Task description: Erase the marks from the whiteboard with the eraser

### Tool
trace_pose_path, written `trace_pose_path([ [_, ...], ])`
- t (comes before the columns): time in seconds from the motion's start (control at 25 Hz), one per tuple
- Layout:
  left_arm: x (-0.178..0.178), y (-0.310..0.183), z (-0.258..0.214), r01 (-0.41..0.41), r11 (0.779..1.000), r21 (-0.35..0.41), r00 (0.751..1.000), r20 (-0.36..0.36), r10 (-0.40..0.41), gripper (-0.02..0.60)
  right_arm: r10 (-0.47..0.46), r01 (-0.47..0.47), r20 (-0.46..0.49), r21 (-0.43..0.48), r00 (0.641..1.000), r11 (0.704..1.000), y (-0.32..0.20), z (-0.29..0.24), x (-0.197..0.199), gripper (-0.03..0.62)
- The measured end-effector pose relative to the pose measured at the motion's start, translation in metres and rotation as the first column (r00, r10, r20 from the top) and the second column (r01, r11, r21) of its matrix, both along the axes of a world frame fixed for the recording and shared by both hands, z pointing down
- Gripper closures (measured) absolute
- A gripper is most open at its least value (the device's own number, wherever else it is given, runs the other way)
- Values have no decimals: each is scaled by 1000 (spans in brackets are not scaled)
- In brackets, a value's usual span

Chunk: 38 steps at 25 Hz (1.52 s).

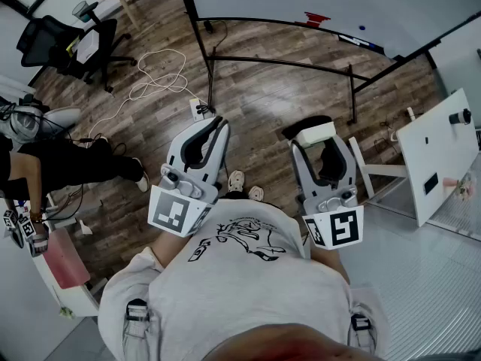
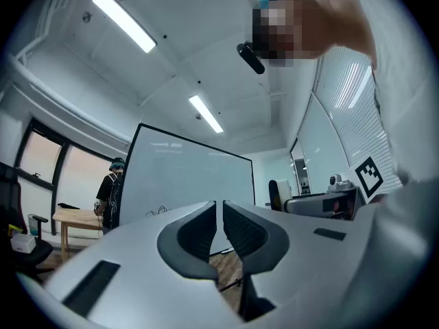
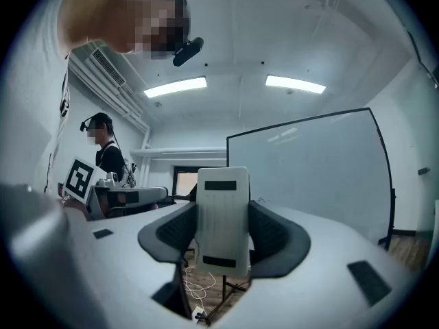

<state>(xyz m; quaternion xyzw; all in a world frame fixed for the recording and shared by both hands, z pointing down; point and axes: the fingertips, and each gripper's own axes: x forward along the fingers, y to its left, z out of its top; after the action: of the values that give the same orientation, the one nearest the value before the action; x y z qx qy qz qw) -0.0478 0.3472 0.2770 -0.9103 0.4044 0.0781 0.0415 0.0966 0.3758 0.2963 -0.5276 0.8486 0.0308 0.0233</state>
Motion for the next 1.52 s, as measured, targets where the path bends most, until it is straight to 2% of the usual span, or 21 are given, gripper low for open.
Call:
trace_pose_path([
  [0.28,-9,-1,-1,-8,1000,3,1000,-11,8,537,-4,4,-11,5,1000,1000,-2,-4,-12,353],
  [0.52,-26,-10,-2,-10,1000,8,999,-33,10,537,-11,11,1,17,1000,1000,-14,-9,-27,350],
  [0.84,-56,-30,6,-21,1000,-6,999,-25,20,537,6,-6,-10,19,1000,1000,-35,-5,-55,352],
  [1.32,-78,-66,3,-7,1000,-10,999,-39,7,537,-1,1,-25,-2,1000,1000,-73,-5,-77,352],
  [1.52,-77,-82,0,0,1000,-6,999,-37,0,537,-10,10,-24,1,1000,1000,-90,-6,-76,353],
])
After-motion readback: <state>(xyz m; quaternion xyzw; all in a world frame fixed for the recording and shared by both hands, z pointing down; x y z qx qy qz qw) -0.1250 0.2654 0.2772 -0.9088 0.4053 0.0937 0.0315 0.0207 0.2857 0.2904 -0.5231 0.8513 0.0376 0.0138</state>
